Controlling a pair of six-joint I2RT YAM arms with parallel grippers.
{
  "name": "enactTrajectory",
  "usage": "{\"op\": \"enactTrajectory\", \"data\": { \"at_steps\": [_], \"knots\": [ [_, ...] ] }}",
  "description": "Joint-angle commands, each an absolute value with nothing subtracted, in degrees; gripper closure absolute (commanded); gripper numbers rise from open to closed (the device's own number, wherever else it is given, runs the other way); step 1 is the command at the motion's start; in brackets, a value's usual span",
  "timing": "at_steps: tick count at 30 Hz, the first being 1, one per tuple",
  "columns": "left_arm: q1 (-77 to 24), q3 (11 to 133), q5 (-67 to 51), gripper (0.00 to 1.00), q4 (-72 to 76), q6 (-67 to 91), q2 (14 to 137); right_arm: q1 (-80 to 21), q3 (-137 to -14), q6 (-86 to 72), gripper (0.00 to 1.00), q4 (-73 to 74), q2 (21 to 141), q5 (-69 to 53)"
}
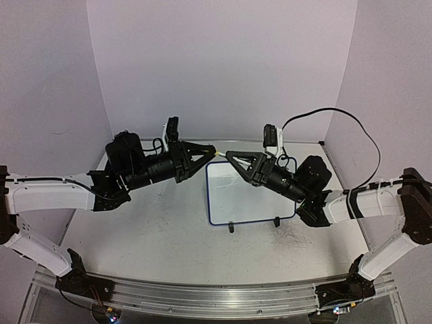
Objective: Write a sentence on the whiteboard
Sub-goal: Open the whiteboard marker at the center of the board.
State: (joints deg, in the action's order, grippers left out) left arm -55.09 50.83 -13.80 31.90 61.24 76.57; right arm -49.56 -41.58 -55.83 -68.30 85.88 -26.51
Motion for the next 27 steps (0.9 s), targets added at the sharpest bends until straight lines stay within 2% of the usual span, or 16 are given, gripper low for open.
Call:
{"op": "enactTrajectory", "data": {
  "at_steps": [1,5,18,24,27],
  "knots": [
    [-55.2,51.4,-13.7,0.90,32.8,59.9,75.4,-49.9,-42.4,-55.4,1.00,-71.0,86.0,-28.2],
    [-55.2,51.3,-13.9,1.00,32.8,59.9,75.8,-49.9,-42.5,-55.0,0.97,-70.2,85.9,-28.4],
    [-55.2,50.9,-14.0,1.00,32.6,59.9,75.7,-49.9,-43.3,-54.6,0.79,-69.3,86.4,-29.2],
    [-55.2,50.8,-14.2,1.00,32.6,60.0,75.7,-49.9,-43.8,-54.5,0.79,-69.4,86.6,-29.5],
    [-55.2,50.8,-14.3,1.00,32.5,60.1,75.8,-49.9,-43.8,-54.6,0.87,-69.4,86.6,-29.1]
  ]
}}
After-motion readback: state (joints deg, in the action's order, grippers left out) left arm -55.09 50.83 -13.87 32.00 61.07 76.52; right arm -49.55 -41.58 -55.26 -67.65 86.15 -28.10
